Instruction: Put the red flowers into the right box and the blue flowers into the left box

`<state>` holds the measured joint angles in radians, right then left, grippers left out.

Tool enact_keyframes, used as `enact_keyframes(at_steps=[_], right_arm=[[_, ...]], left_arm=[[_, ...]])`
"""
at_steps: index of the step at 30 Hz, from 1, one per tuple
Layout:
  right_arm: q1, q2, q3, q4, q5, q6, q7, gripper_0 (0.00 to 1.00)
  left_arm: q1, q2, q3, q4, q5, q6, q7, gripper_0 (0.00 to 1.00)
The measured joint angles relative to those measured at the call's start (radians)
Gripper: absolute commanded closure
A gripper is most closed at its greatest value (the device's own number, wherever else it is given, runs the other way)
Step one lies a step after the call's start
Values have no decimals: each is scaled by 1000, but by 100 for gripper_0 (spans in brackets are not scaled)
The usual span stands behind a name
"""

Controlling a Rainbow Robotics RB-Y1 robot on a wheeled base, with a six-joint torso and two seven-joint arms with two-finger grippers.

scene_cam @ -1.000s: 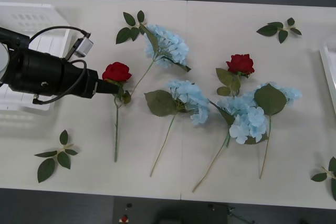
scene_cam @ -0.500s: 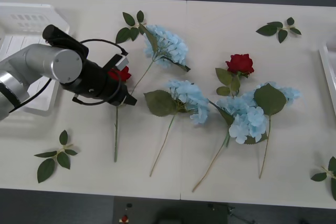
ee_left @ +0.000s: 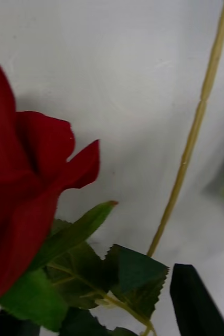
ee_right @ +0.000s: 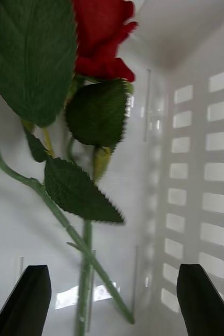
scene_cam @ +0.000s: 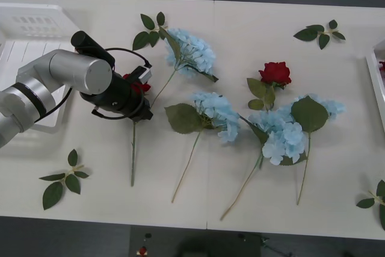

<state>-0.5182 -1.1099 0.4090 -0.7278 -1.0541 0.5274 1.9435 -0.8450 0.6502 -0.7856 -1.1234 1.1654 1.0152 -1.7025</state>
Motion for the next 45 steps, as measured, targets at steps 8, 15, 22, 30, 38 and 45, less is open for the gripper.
enact_keyframes(at_steps=[8, 15, 22, 30, 38, 45], right_arm=[[68, -95, -1, -370, -261, 260, -3, 27], [234, -247, -1, -710, -416, 272, -208, 27], [467, -366, -27, -967, -493, 154, -363, 27], [604, -337, -105, -1093, -490, 98, -514, 26], [547, -275, -88, -1074, -457, 97, -522, 25], [554, -259, -269, -1002, -692, 192, -225, 24]], left_arm=[[0, 0, 0, -1, -28, 0, 0, 100], [0, 74, 20, -77, -36, -7, 0, 100], [0, 228, 321, -293, 189, 32, 3, 100], [-51, 6, 446, -318, 568, -254, 213, 100], [-196, -304, 201, -198, 347, -532, 213, 100], [-235, -328, 162, -176, 299, -538, 213, 100]])
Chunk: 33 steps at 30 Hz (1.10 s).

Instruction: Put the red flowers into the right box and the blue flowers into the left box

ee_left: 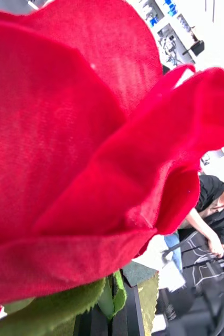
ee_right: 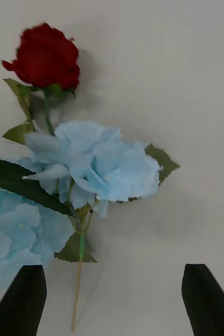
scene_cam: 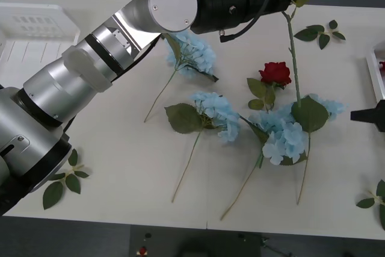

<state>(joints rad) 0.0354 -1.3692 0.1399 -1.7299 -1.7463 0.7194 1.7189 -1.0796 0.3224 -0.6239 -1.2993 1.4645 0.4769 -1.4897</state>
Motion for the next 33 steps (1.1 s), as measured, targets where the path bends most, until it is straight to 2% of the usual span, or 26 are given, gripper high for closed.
enact_keyframes(at_steps=[2, 5, 10, 14, 22, 30, 33], right_arm=[[18, 24, -97, 39, -46, 47, 201, 25], [35, 66, -219, 102, -132, 152, 354, 25], [36, 143, -313, 176, -241, 280, 592, 24], [35, 210, -339, 187, -351, 358, 819, 24], [30, 371, -337, 161, -483, 365, 980, 24], [-50, 570, -337, 125, -494, 388, 990, 24], [-84, 644, -337, 107, -440, 386, 990, 24]], left_arm=[[0, 0, 9, 0, -3, 0, 0, 100], [0, 2, 17, -1, -28, 0, 0, 100], [0, 2, 17, -5, -30, 0, 0, 100], [0, 2, 17, -5, -30, 0, 0, 100], [0, 3, 17, -6, -30, 0, -1, 100], [0, 4, 17, -6, -30, 0, -1, 100], [0, 4, 17, -7, -30, 0, -1, 100]])
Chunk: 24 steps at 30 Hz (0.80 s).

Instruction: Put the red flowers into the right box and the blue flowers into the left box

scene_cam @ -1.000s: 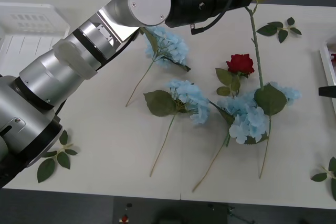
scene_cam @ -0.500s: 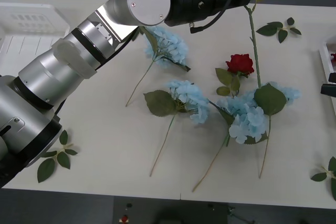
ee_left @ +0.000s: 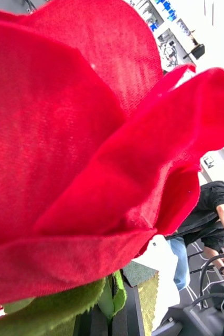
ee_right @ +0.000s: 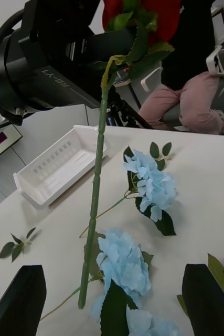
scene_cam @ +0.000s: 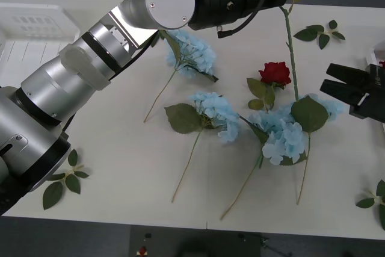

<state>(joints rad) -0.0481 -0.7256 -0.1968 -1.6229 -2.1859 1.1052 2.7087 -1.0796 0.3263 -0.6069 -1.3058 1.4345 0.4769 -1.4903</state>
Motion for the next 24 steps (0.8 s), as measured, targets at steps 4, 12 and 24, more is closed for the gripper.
enact_keyframes(at_steps=[4, 12, 24], right_arm=[[-45, 96, 0, -14, 88, 0, 0, 24], [-133, 255, 11, -15, 231, -3, 0, 24], [-204, 308, 162, -15, 273, -143, 0, 84]], left_arm=[[0, 0, 0, 0, 0, 0, 0, 100], [0, 0, 0, 0, 0, 0, 0, 100], [0, 1, 0, -1, 0, 0, 0, 100]])
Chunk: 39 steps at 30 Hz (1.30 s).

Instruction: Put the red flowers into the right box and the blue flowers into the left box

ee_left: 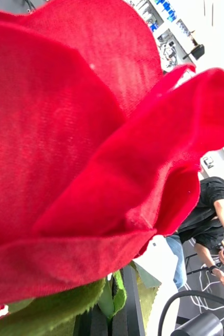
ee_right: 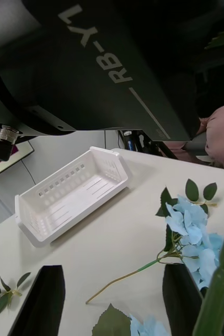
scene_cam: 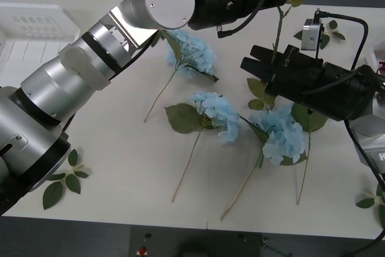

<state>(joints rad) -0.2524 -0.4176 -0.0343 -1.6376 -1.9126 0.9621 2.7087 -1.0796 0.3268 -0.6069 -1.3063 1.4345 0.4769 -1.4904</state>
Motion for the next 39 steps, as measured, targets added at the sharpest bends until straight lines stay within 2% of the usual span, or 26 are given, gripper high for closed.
enact_keyframes(at_steps=[2, 9, 10, 11, 12, 32, 35, 37, 39], right_arm=[[-1, 0, 1, 0, 0, 0, 0, 100], [-5, 0, -12, 12, 0, -2, 0, 100], [-10, 0, -12, 21, 0, -2, 0, 100], [-16, 0, -12, 32, 0, -1, 0, 100], [-22, 0, -12, 42, 0, -1, 0, 100], [-51, -1, -12, 84, 0, -17, 0, 100], [-51, -19, -12, 121, 0, -25, -6, 100], [-51, -57, -12, 143, 0, -39, -38, 100], [-51, -124, -11, 162, 0, -46, -117, 100]], left_arm=[[0, 0, 0, 0, 0, 0, 0, 100], [0, 0, 0, -1, 0, 0, 0, 100], [0, 0, 0, -1, 0, 0, 0, 67], [0, 0, 0, -1, 0, 0, 0, 20], [0, 0, 0, -1, 0, 0, 0, 0], [0, 0, 0, -1, 0, 0, 0, 0], [2, 16, 0, -1, 8, -55, 0, 0], [2, 51, 0, -3, 84, -88, 0, 0], [3, 122, 0, -7, 236, -25, 0, 0]])
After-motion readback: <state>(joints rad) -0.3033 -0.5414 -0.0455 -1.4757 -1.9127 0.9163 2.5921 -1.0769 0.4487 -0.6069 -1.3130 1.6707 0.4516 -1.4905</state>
